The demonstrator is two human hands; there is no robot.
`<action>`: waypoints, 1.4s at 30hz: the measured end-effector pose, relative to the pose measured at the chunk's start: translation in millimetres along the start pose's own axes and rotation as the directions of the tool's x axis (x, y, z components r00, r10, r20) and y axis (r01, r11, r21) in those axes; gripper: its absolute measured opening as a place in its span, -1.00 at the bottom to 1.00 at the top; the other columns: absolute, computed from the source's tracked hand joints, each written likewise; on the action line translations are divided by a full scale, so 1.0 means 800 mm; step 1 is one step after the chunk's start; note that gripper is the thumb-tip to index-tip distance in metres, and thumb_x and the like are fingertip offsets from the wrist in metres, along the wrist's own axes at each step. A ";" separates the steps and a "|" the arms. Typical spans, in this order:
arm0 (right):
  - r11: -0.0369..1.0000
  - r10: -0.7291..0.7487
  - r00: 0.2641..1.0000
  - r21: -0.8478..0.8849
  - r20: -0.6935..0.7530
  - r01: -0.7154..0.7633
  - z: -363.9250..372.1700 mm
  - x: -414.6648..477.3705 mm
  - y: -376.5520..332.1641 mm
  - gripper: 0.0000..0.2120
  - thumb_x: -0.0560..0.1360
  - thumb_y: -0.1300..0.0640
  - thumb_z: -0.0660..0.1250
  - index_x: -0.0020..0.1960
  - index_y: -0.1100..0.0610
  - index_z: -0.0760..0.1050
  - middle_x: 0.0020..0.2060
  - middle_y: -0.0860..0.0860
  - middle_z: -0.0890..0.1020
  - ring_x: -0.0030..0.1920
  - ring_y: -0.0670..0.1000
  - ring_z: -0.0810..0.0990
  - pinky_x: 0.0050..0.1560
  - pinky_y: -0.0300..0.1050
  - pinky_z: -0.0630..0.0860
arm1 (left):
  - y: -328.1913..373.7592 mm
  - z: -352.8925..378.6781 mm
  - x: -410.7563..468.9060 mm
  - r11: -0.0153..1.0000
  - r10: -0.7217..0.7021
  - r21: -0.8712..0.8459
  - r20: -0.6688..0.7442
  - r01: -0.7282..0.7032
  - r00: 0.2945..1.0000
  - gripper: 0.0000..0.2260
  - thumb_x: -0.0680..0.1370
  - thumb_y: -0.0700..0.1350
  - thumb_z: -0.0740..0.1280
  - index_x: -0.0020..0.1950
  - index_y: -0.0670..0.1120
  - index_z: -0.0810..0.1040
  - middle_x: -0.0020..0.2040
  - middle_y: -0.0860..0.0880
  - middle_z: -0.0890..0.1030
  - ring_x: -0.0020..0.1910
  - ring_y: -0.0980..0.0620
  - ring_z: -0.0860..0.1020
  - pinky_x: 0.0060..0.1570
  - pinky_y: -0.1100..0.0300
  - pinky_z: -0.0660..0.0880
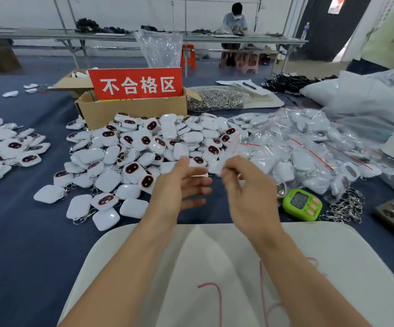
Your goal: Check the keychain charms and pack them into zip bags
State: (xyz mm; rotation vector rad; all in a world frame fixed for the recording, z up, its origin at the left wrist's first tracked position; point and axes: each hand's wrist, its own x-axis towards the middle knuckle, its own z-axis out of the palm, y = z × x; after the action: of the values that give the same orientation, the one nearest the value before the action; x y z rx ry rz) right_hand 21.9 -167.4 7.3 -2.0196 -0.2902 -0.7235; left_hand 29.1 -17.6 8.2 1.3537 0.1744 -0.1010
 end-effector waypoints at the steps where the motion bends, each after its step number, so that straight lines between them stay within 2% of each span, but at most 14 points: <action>1: 0.998 -0.035 0.993 -0.039 0.117 0.040 0.004 0.000 -0.004 -0.76 0.56 0.20 0.30 -0.18 -0.12 0.46 -0.25 -0.24 0.59 -0.14 -0.21 0.52 -0.07 -0.33 0.40 | 0.001 -0.001 0.002 1.000 -0.006 -0.023 -0.006 0.005 1.000 -0.51 0.66 0.25 0.16 0.06 -0.07 0.73 -0.07 -0.12 0.76 -0.17 -0.03 0.73 -0.32 0.20 0.60; 4: 0.980 -0.113 0.921 -0.111 0.373 0.165 0.011 -0.004 -0.013 -0.88 0.50 0.21 0.35 -0.15 0.02 0.62 -0.22 -0.09 0.65 -0.13 -0.04 0.56 -0.02 0.02 0.50 | 0.003 -0.010 0.008 0.998 -0.001 0.059 -0.073 0.005 0.997 -0.48 0.45 0.39 0.28 -0.03 0.00 0.77 -0.10 -0.08 0.76 -0.15 -0.03 0.74 -0.22 0.11 0.64; 8: 0.976 -0.158 0.908 -0.078 0.389 0.203 0.008 -0.010 -0.014 -0.85 0.45 0.26 0.42 -0.14 0.02 0.66 -0.21 -0.10 0.66 -0.16 -0.02 0.59 -0.06 -0.01 0.54 | 0.006 -0.017 0.005 0.992 0.058 0.112 -0.027 -0.055 0.998 -0.80 0.33 0.13 0.47 -0.20 0.05 0.76 -0.18 -0.06 0.75 -0.19 -0.04 0.73 -0.17 0.12 0.60; 10: 0.991 -0.069 0.935 -0.084 0.348 0.104 0.008 -0.011 -0.009 -0.78 0.43 0.32 0.40 -0.15 0.00 0.66 -0.19 -0.12 0.67 -0.14 -0.08 0.59 -0.02 -0.14 0.52 | 0.006 -0.016 0.005 0.986 0.110 0.134 -0.101 -0.096 0.989 -0.92 0.34 -0.06 0.47 -0.23 0.03 0.76 -0.20 -0.06 0.75 -0.17 -0.01 0.72 -0.09 0.08 0.60; 15: 0.967 0.228 0.933 -0.176 0.277 -0.184 0.009 -0.012 0.008 -0.78 0.48 0.27 0.37 -0.10 -0.02 0.68 -0.27 -0.13 0.67 -0.21 -0.13 0.59 -0.19 -0.34 0.46 | 0.005 -0.019 0.009 0.974 0.226 0.060 -0.286 -0.218 0.931 -0.74 0.57 -0.33 0.37 -0.10 0.00 0.74 -0.16 -0.01 0.76 -0.16 0.08 0.72 0.00 0.07 0.63; 17: 0.967 0.252 0.943 -0.082 0.219 -0.239 0.010 -0.011 0.005 -0.83 0.51 0.21 0.42 -0.10 -0.05 0.69 -0.33 -0.13 0.68 -0.27 -0.11 0.61 -0.22 -0.34 0.49 | 0.004 -0.023 0.007 0.902 0.426 0.237 -0.352 -0.360 0.834 -0.74 0.59 -0.22 0.40 -0.03 0.16 0.74 -0.12 0.16 0.75 -0.14 0.25 0.69 0.05 0.22 0.60; 20: 0.961 0.215 0.952 0.127 0.218 -0.246 0.014 -0.010 -0.011 -0.75 0.50 0.23 0.47 -0.10 -0.15 0.65 -0.27 -0.21 0.70 -0.27 -0.18 0.65 -0.17 -0.41 0.50 | -0.002 -0.017 -0.003 0.639 0.671 0.612 -0.149 -0.465 0.726 -0.85 0.62 -0.06 0.35 0.15 0.14 0.63 -0.17 0.45 0.64 -0.23 0.48 0.53 -0.11 0.58 0.38; 22: 0.959 0.176 0.948 0.169 0.266 -0.225 0.019 -0.012 -0.016 -0.73 0.48 0.23 0.47 -0.02 -0.15 0.63 -0.19 -0.20 0.71 -0.18 -0.18 0.67 -0.10 -0.37 0.53 | -0.009 -0.003 -0.008 0.641 0.582 0.635 -0.034 -0.432 0.813 -0.79 0.62 0.06 0.30 0.06 -0.02 0.66 -0.19 0.34 0.66 -0.25 0.44 0.53 -0.18 0.57 0.37; 25: 0.976 0.187 0.942 0.058 0.279 -0.211 0.019 -0.011 -0.010 -0.81 0.42 0.16 0.43 -0.02 -0.09 0.63 -0.20 -0.18 0.71 -0.14 -0.14 0.68 -0.06 -0.22 0.58 | -0.015 0.012 -0.013 0.813 0.321 0.481 0.097 -0.327 0.942 -0.59 0.55 0.13 0.19 0.22 0.00 0.69 0.09 0.17 0.72 0.11 0.27 0.61 0.23 0.25 0.48; 29: 0.974 0.228 0.958 -0.022 0.173 -0.227 0.017 -0.008 0.002 -0.70 0.50 0.19 0.46 -0.25 -0.18 0.56 -0.31 -0.27 0.68 -0.26 -0.19 0.65 -0.16 -0.21 0.56 | -0.018 0.009 -0.011 0.772 0.401 0.520 0.047 -0.365 0.915 -0.73 0.60 -0.13 0.26 -0.27 -0.17 0.54 -0.41 0.01 0.51 -0.37 0.05 0.42 -0.25 0.03 0.38; 32: 0.978 0.207 0.965 -0.040 0.158 -0.204 0.023 -0.011 0.005 -0.73 0.51 0.18 0.44 -0.28 -0.12 0.58 -0.36 -0.25 0.66 -0.34 -0.19 0.60 -0.27 -0.34 0.48 | -0.017 0.004 -0.011 0.694 0.481 0.625 -0.033 -0.357 0.876 -0.66 0.61 -0.18 0.32 -0.39 -0.11 0.43 -0.48 -0.02 0.46 -0.44 0.01 0.36 -0.32 0.00 0.34; 35: 0.979 0.203 0.961 -0.055 0.188 -0.196 0.026 -0.011 0.003 -0.84 0.50 0.17 0.44 -0.22 -0.04 0.62 -0.41 -0.22 0.63 -0.38 -0.16 0.57 -0.30 -0.35 0.45 | -0.013 0.001 -0.013 0.572 0.571 0.758 -0.095 -0.312 0.816 -0.70 0.55 -0.07 0.40 -0.36 -0.04 0.47 -0.46 0.07 0.47 -0.43 0.01 0.36 -0.36 0.05 0.33; 38: 0.973 0.224 0.941 0.003 0.253 -0.232 0.029 -0.013 0.000 -0.90 0.44 0.19 0.50 -0.17 0.00 0.65 -0.36 -0.20 0.66 -0.35 -0.16 0.62 -0.21 -0.24 0.56 | -0.007 -0.002 -0.016 0.681 0.543 0.669 -0.187 -0.299 0.819 -0.83 0.49 -0.06 0.50 -0.29 0.15 0.69 -0.43 0.32 0.59 -0.32 0.24 0.61 -0.30 0.40 0.46; 42: 0.978 0.202 0.938 -0.010 0.283 -0.207 0.035 -0.016 -0.004 -0.89 0.40 0.08 0.53 -0.21 0.04 0.61 -0.41 -0.10 0.63 -0.40 -0.06 0.54 -0.29 -0.15 0.52 | -0.003 -0.010 -0.010 0.795 0.445 0.542 -0.216 -0.273 0.869 -0.77 0.41 -0.07 0.59 -0.37 0.18 0.66 -0.44 0.22 0.64 -0.42 0.30 0.61 -0.36 0.49 0.42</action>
State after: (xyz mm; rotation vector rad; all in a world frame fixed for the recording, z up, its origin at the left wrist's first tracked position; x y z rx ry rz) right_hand 20.6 -140.9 -9.1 -2.0961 -0.2457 -0.2992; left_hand 20.0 -10.4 5.7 1.8982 0.1730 0.4494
